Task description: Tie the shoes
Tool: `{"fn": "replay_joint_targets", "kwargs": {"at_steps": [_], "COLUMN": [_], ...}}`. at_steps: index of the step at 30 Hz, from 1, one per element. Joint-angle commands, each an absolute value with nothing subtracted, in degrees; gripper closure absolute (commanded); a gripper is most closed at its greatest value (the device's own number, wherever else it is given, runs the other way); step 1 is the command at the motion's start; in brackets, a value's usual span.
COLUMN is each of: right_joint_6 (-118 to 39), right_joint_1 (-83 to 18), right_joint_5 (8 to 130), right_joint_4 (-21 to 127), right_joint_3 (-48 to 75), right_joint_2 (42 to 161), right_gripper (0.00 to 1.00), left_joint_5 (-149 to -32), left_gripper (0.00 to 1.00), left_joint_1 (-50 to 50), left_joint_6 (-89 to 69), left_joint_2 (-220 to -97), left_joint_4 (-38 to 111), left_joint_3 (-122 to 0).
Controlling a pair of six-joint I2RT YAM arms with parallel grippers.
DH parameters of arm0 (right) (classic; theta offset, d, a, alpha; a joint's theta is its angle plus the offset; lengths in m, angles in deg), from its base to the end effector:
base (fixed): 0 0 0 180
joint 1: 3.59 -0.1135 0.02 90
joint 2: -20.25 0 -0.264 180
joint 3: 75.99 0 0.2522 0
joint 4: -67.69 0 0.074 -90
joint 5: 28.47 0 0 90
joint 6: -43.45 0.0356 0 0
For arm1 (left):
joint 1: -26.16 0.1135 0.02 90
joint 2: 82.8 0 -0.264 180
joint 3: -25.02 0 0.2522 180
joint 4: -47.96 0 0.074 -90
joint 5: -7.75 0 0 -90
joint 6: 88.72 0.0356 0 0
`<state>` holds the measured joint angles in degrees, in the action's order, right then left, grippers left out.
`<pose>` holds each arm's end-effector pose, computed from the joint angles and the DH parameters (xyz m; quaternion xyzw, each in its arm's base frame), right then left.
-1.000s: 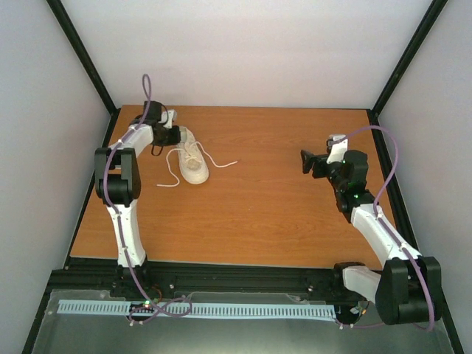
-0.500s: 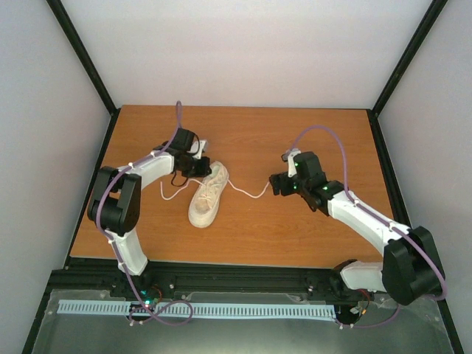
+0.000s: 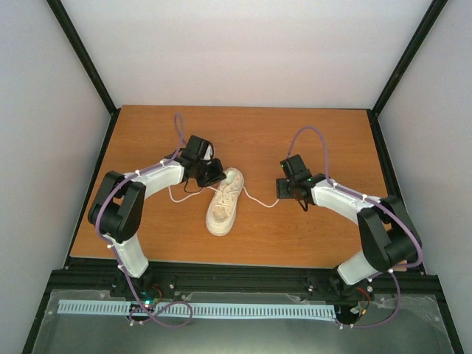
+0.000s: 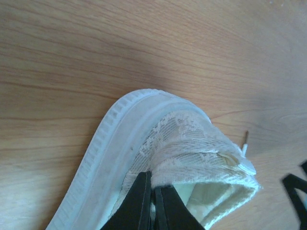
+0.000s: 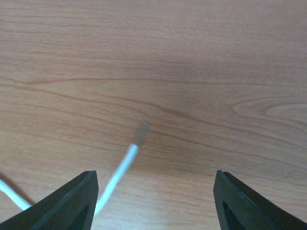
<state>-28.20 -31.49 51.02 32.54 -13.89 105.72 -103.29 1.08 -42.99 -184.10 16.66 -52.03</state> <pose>0.2572 0.1288 0.1837 -0.0550 0.9572 0.0250 0.2830 0.3228 -0.1652 0.1804 -0.1032 0.9350 -0.3091 0.1402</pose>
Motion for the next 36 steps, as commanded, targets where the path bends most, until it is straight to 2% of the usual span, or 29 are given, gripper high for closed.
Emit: {"fn": "replay_joint_targets", "kwargs": {"at_steps": [1,8,13,14,17,18,19,20,21,22,26,28,30,33,35,36], "right_joint_6": [-23.27,-21.52,-20.55,-20.46,-20.48,-20.71,-20.84,-20.95,-20.97,-20.89,-20.00,-19.70,-19.63,-19.56,-19.45,-19.47], "right_joint_1": [-32.17,-32.92,-33.03,-33.11,-33.10,-33.12,-33.12,-33.12,-33.12,-33.12,-33.12,-33.12,-33.12,-33.20,-33.25,-33.29], "right_joint_5": [51.38,50.77,50.84,50.23,48.33,47.52,47.03,46.71,46.64,46.89,48.84,49.86,50.67,51.56,51.68,51.67], "right_joint_4": [35.99,35.93,36.05,35.74,34.82,34.22,33.78,33.31,33.08,33.06,33.93,34.48,35.10,35.85,36.07,36.27], "right_joint_3": [-11.83,-10.19,-11.31,-11.40,-11.61,-11.50,-11.37,-11.23,-11.17,-11.29,-12.46,-13.10,-13.46,-13.63,-13.67,-13.83], "right_joint_2": [110.23,117.13,117.83,117.60,116.30,115.90,115.50,115.12,114.79,114.48,113.99,114.44,115.39,116.88,117.75,117.94], "right_gripper": [0.34,0.38,0.39,0.40,0.39,0.38,0.38,0.37,0.37,0.36,0.34,0.34,0.33,0.34,0.36,0.41], "left_joint_5": [-104.81,-102.17,-101.11,-100.79,-100.01,-100.08,-100.14,-100.11,-100.26,-100.95,-109.31,-112.12,-107.47,-94.76,-88.33,-86.47], "left_gripper": [0.99,0.99,0.99,0.95,0.66,0.52,0.31,0.14,0.06,0.01,0.01,0.07,0.10,0.10,0.06,0.02], "left_joint_1": [0.15,0.06,0.06,0.06,0.21,0.39,0.71,1.14,1.82,2.99,8.43,9.68,9.68,9.55,9.55,9.55], "left_joint_6": [-53.63,-52.31,-50.01,-48.71,-42.75,-39.91,-36.94,-33.90,-30.46,-27.05,-5.21,11.95,27.16,38.58,44.69,47.50], "left_joint_2": [-184.31,-185.99,-185.28,-185.42,-185.93,-186.03,-185.99,-185.86,-185.71,-185.59,-185.16,-185.36,-184.10,-180.05,-177.81,-177.16], "left_joint_4": [19.37,18.54,18.10,17.15,11.78,9.66,7.43,3.99,1.40,-0.84,-9.26,-16.99,-22.72,-16.91,-10.46,-8.44], "left_joint_3": [-56.91,-55.80,-54.93,-55.84,-60.25,-62.10,-64.24,-66.16,-68.30,-70.21,-75.39,-77.07,-74.16,-60.67,-52.78,-50.17]}}
